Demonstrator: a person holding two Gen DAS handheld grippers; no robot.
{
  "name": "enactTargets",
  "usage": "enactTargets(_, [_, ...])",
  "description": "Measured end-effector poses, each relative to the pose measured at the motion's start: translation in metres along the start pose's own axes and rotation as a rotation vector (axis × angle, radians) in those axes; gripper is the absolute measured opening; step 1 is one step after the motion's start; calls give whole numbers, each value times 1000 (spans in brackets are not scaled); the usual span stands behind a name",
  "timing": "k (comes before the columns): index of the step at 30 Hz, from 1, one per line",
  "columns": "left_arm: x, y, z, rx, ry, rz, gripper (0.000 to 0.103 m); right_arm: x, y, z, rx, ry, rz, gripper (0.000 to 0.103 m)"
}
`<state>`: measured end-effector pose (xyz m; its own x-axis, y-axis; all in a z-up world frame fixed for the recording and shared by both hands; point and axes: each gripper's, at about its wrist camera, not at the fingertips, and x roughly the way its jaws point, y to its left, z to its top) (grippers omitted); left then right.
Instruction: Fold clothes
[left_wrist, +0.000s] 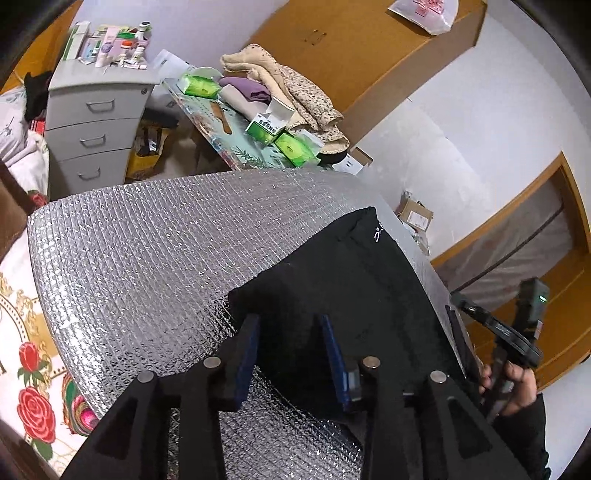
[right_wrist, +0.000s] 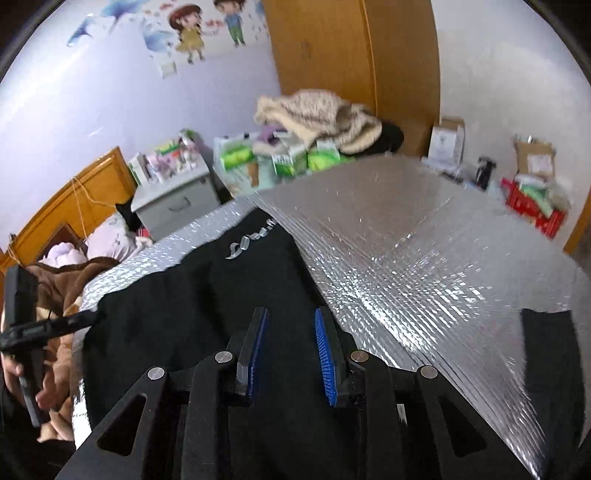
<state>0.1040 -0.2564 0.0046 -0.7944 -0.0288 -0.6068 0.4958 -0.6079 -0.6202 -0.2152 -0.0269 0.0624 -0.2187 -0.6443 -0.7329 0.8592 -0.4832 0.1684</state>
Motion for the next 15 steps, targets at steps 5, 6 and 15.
enactTargets(5, [6, -2, 1, -9, -5, 15, 42, 44, -5, 14, -28, 84, 22, 27])
enactTargets(6, [8, -2, 2, -7, 0, 19, 42, 51, -4, 17, -34, 92, 27, 27])
enactTargets(15, [24, -1, 11, 12, 42, 57, 15, 89, 0, 32, -55, 187, -19, 4])
